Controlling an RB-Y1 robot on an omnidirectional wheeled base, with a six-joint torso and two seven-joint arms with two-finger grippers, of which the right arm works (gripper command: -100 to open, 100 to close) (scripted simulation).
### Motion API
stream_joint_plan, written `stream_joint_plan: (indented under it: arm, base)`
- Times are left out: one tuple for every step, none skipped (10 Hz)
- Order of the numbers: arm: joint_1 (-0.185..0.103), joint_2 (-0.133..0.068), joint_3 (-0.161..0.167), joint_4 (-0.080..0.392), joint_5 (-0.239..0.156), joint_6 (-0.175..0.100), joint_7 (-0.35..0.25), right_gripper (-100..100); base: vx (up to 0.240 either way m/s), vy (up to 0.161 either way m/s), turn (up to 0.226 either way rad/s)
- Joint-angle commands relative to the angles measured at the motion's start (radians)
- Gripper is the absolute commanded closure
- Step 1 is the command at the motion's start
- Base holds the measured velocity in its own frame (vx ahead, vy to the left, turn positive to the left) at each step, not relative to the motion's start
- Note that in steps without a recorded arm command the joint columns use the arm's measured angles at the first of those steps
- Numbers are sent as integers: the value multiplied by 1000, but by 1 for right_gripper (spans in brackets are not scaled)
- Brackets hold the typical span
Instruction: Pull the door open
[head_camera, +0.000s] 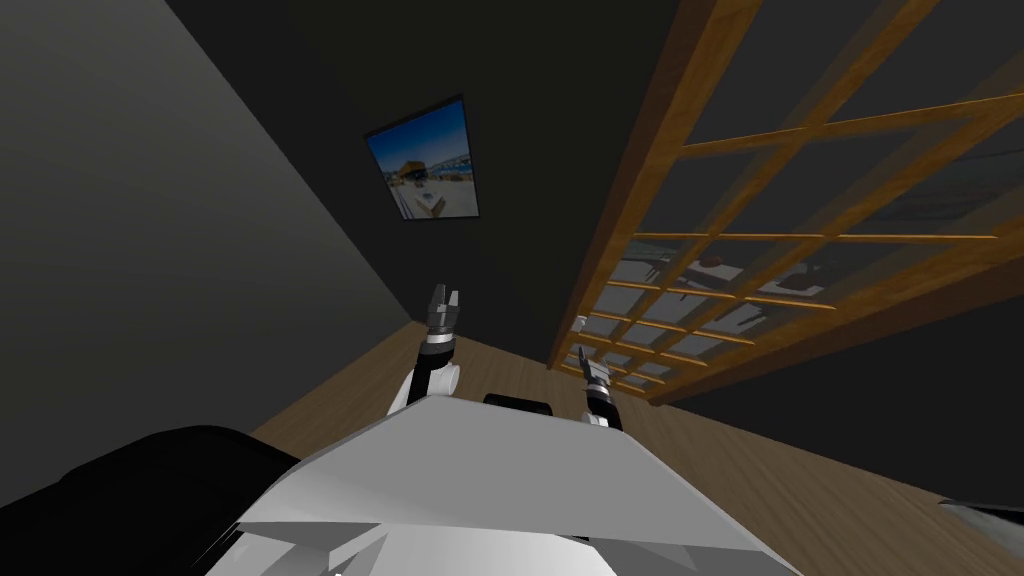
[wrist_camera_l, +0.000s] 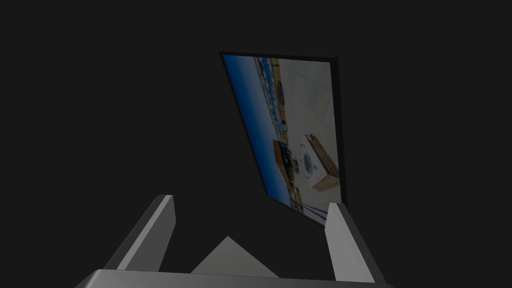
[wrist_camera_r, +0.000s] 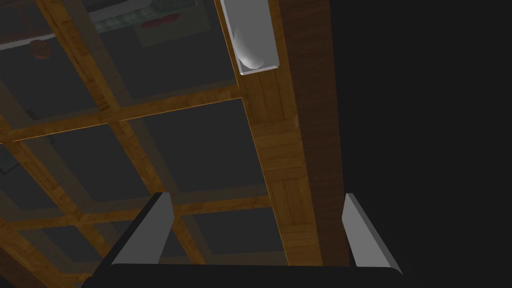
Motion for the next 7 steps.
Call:
stream_joint_plan:
  arm:
    - [-6, 0, 0, 22, -4, -6, 33, -100]
    - [-9, 0, 0, 35, -6, -10, 49, -100]
    - [-12, 0, 1, 48, -8, -14, 64, -100]
    - [-19, -1, 1, 72, -12, -22, 93, -100]
    - [-22, -1, 1, 85, -14, -25, 108, -100]
    - [-26, -1, 1, 97, -15, -29, 123, -100]
    - [-30, -1, 1, 115, -18, -34, 144, -100]
  base:
    - [52, -65, 119]
    - [52, -58, 106]
    - [40, -60, 91]
    - [56, -100, 136]
    - [55, -102, 123]
    - [39, -68, 105]
    - [40, -60, 124]
